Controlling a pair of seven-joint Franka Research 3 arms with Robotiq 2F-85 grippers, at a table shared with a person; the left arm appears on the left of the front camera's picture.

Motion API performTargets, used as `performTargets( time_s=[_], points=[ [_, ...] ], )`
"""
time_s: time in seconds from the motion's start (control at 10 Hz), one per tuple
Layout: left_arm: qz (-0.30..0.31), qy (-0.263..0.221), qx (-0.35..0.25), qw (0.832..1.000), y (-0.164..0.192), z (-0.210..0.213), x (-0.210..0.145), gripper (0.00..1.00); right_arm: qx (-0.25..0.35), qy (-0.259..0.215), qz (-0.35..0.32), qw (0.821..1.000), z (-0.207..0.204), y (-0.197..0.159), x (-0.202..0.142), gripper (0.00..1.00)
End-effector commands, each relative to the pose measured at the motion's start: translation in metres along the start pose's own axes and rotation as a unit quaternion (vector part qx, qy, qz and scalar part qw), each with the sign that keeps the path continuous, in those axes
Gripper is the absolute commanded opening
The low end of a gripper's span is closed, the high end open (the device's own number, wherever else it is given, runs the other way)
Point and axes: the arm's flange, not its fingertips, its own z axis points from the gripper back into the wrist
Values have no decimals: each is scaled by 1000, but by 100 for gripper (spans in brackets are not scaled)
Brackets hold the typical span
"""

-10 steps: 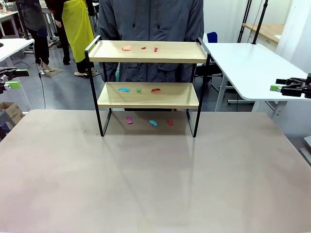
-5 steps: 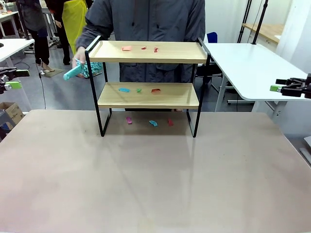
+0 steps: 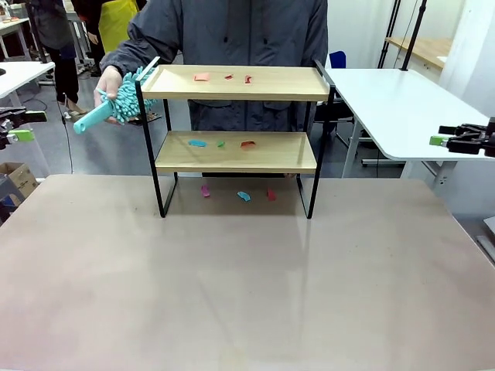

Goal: Clean the shelf.
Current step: Pick up the Duster handed by the human.

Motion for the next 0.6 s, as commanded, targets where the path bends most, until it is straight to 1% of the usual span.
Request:
performTargets(
  time_s=[0.0, 0.5],
  points=[
    [-5, -2, -3, 1000, 0, -1, 1, 100, 1, -1, 1, 1000, -2, 1, 2, 100],
    [-5, -2, -3, 1000, 0, -1, 1, 100, 1, -1, 1, 1000, -2, 1, 2, 100]
  ],
)
